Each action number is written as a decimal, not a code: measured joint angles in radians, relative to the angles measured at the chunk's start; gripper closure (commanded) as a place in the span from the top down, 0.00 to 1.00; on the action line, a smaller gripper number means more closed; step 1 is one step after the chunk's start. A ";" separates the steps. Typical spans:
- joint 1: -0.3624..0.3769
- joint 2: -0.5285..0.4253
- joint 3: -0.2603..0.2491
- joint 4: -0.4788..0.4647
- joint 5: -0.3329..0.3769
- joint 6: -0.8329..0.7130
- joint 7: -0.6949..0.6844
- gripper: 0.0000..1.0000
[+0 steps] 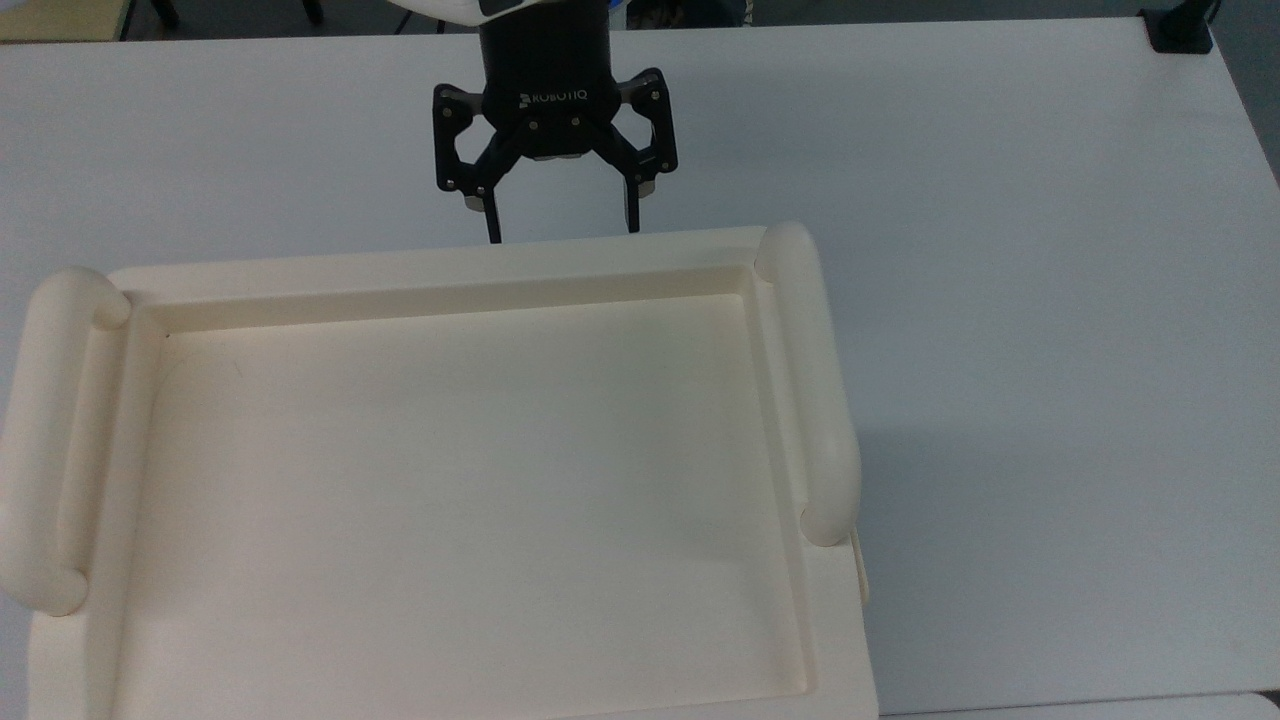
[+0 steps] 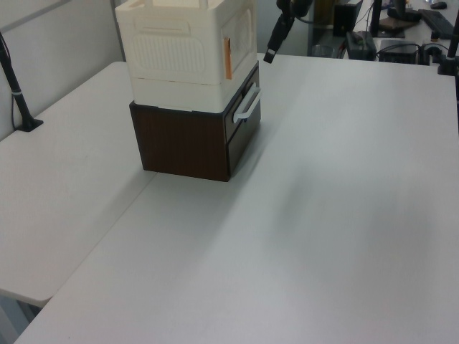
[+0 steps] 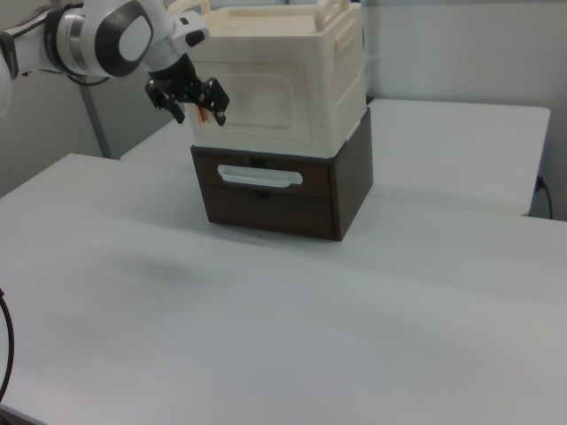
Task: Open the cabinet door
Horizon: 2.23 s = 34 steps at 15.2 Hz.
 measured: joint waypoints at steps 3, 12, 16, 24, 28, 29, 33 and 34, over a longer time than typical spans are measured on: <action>0.023 0.017 0.001 0.010 0.000 0.074 0.000 1.00; 0.084 0.125 -0.002 0.126 -0.031 0.116 0.022 0.71; 0.088 0.178 -0.003 0.161 -0.055 0.181 0.068 0.50; 0.090 0.175 -0.011 0.165 -0.059 0.181 0.091 0.16; 0.094 0.175 -0.010 0.166 -0.061 0.180 0.104 0.14; 0.094 0.174 -0.010 0.166 -0.061 0.180 0.108 0.14; 0.093 0.170 -0.010 0.167 -0.058 0.158 0.110 0.13; 0.094 0.164 -0.010 0.167 -0.057 0.132 0.109 0.13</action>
